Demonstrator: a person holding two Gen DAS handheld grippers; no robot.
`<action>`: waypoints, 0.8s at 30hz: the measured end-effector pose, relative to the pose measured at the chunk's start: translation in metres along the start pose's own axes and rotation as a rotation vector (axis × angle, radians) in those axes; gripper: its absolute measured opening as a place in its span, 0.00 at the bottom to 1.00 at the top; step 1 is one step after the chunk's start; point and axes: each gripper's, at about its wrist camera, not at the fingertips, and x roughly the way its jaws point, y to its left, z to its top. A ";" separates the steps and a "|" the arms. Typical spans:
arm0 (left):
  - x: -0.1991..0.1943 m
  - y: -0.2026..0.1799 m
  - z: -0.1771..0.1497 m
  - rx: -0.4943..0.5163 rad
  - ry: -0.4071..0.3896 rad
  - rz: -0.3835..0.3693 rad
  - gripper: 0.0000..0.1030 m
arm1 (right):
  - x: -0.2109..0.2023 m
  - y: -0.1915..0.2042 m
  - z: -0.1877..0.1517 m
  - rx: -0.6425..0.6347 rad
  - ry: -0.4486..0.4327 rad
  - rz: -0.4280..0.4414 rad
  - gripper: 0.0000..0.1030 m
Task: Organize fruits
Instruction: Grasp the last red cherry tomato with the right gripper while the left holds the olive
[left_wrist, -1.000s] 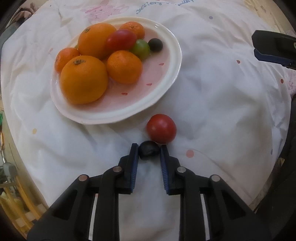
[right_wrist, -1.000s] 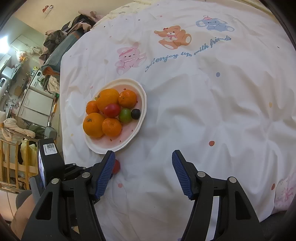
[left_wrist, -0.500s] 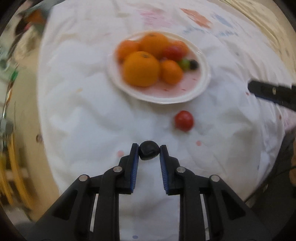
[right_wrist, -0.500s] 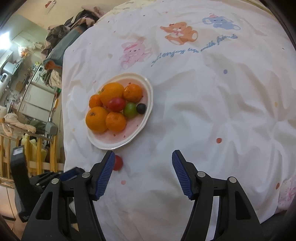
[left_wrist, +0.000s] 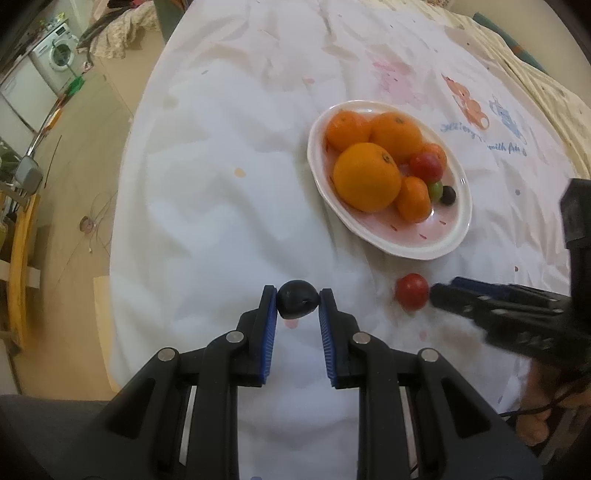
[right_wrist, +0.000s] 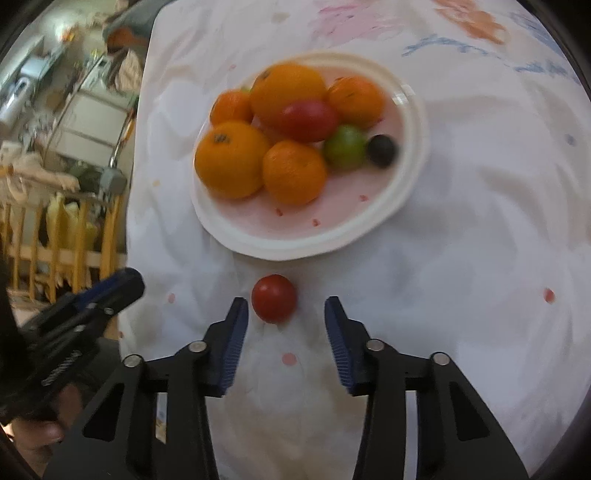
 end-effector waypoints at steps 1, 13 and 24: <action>0.001 0.000 0.000 -0.003 0.001 -0.002 0.19 | 0.007 0.003 0.001 -0.009 0.012 -0.009 0.41; 0.008 -0.009 0.004 0.019 0.016 0.006 0.19 | 0.012 0.008 0.000 -0.044 0.004 -0.012 0.30; 0.007 -0.006 0.000 0.018 -0.018 0.036 0.19 | -0.032 -0.017 -0.013 0.043 -0.087 0.024 0.30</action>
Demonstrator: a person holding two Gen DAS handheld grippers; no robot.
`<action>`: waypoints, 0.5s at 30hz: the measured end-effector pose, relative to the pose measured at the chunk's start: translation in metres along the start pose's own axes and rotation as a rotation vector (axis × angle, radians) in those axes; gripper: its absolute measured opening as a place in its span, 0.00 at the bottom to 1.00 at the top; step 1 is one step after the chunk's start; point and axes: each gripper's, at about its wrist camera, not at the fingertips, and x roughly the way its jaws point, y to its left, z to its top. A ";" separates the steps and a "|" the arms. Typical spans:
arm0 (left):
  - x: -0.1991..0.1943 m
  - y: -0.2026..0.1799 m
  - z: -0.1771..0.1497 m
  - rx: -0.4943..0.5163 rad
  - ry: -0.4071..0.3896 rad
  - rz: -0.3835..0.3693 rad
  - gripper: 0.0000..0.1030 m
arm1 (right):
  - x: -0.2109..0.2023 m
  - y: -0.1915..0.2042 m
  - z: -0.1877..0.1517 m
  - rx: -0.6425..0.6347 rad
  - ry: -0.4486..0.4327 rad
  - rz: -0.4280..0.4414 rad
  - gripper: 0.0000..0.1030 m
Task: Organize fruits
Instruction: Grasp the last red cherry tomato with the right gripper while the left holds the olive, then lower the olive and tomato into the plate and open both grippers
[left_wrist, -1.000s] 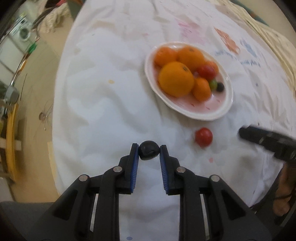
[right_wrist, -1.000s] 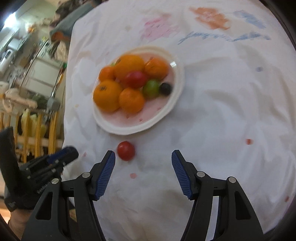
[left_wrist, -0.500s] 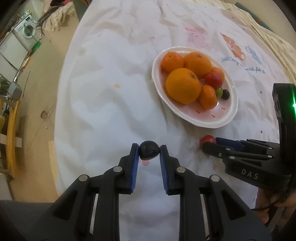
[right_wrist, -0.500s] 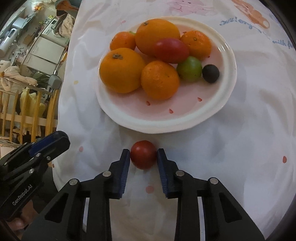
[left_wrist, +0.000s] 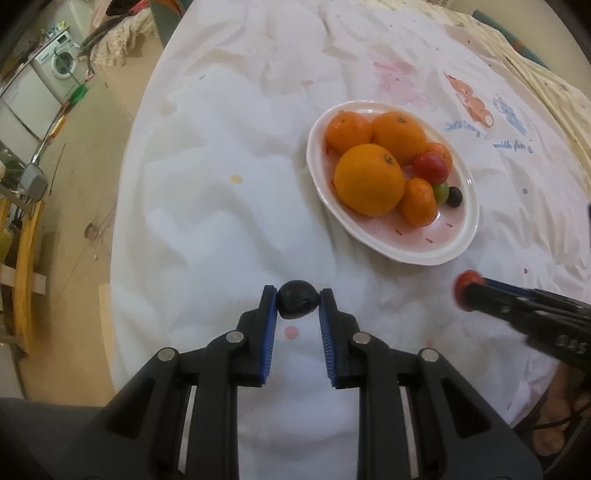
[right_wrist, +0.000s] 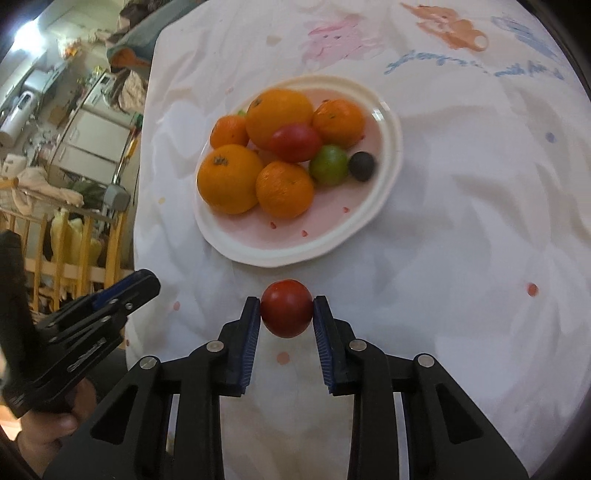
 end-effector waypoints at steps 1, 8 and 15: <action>0.001 0.000 -0.001 0.001 -0.001 0.003 0.19 | -0.006 -0.003 -0.002 0.007 -0.007 0.000 0.30; -0.004 -0.005 -0.001 0.015 -0.052 0.011 0.19 | -0.040 -0.019 -0.005 0.063 -0.076 0.004 0.30; -0.015 -0.007 -0.001 0.033 -0.121 0.033 0.19 | -0.079 -0.036 -0.007 0.115 -0.175 0.014 0.30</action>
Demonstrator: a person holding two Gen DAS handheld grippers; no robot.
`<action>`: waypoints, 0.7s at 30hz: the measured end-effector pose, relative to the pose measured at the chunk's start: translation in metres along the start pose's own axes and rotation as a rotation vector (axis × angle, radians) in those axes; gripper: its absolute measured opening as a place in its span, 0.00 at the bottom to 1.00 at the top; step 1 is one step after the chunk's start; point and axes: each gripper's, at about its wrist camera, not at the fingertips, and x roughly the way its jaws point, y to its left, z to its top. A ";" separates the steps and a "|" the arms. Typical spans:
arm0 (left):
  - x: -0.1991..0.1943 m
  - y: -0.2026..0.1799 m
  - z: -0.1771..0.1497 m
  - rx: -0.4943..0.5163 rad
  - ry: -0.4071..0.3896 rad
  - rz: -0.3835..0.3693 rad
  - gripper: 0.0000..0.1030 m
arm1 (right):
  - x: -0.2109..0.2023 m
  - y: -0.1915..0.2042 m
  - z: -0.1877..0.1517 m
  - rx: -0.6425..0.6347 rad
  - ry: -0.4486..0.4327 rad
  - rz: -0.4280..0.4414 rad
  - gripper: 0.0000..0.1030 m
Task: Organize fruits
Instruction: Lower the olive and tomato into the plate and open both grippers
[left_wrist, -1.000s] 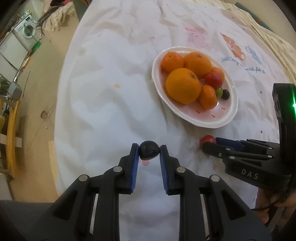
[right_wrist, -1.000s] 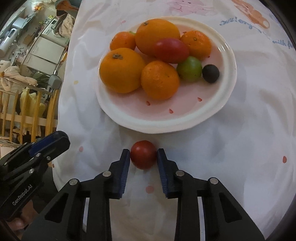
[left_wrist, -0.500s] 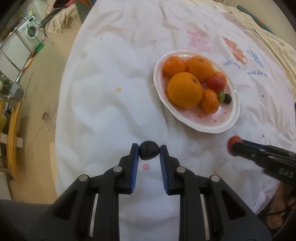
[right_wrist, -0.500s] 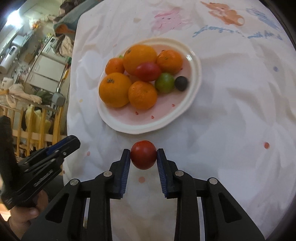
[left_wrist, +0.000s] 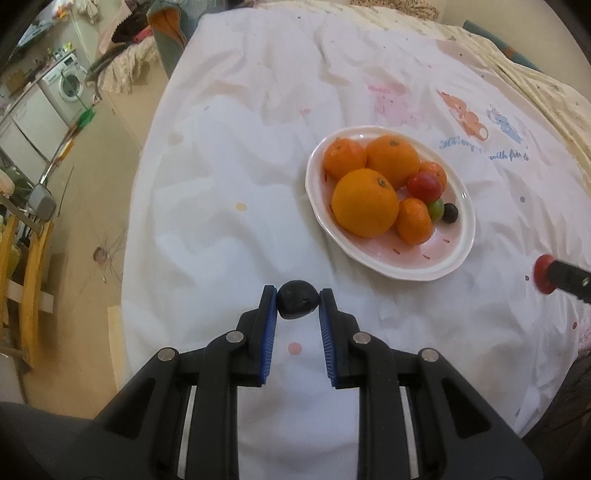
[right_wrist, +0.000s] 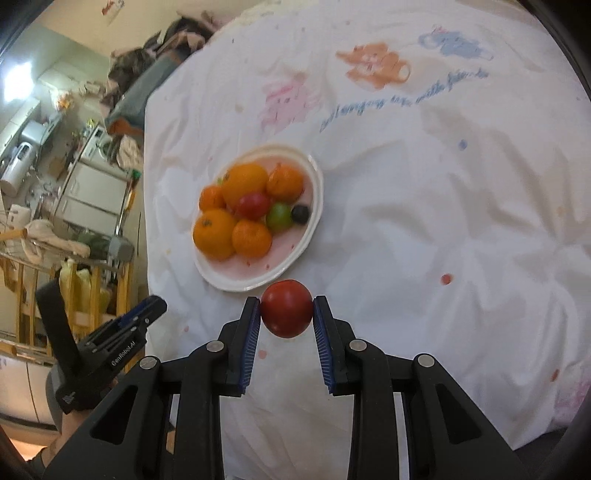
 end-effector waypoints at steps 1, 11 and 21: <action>-0.001 -0.001 0.001 0.003 -0.007 0.003 0.19 | -0.005 0.000 0.001 0.000 -0.015 0.001 0.30; -0.035 -0.006 0.024 0.017 -0.106 -0.016 0.19 | -0.055 0.000 0.021 -0.003 -0.229 0.003 0.30; -0.059 -0.027 0.064 0.075 -0.171 -0.062 0.19 | -0.058 0.004 0.052 -0.025 -0.261 0.033 0.30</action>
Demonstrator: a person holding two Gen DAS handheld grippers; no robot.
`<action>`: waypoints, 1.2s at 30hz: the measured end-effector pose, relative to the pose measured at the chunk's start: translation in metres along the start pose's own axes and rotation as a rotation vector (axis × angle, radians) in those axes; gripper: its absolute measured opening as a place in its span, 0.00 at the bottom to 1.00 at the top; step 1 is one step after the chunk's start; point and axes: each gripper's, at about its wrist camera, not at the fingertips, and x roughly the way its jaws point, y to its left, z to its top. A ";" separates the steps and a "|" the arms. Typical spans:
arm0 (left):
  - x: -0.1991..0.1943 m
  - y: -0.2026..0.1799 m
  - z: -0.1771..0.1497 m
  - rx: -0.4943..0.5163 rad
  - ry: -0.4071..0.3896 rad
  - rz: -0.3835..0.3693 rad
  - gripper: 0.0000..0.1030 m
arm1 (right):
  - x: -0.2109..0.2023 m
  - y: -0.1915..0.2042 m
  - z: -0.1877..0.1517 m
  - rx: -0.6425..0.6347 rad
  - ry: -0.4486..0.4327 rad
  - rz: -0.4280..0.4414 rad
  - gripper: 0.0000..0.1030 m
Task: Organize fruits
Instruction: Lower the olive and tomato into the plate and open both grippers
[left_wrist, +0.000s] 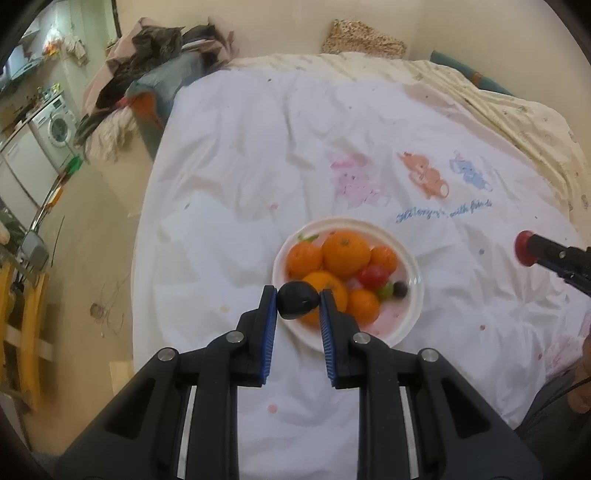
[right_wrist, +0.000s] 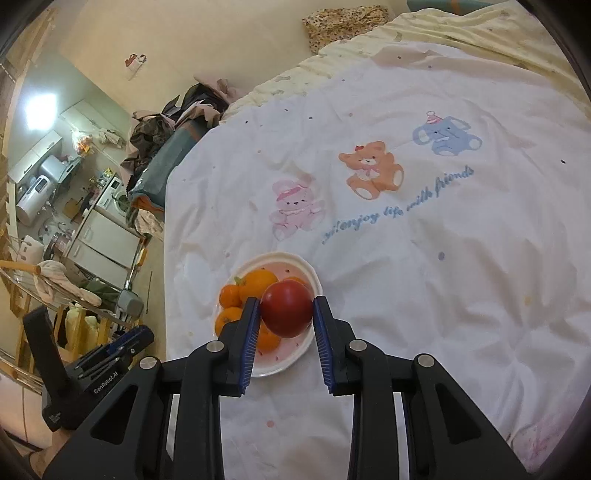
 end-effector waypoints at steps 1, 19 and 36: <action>0.001 -0.002 0.004 0.003 -0.001 -0.005 0.19 | 0.004 0.001 0.002 -0.005 0.004 0.005 0.30; 0.083 -0.022 -0.019 -0.062 0.155 -0.140 0.19 | 0.109 -0.002 0.004 0.009 0.273 0.047 0.30; 0.114 -0.038 -0.030 -0.055 0.272 -0.193 0.34 | 0.150 -0.004 -0.013 0.049 0.387 0.057 0.33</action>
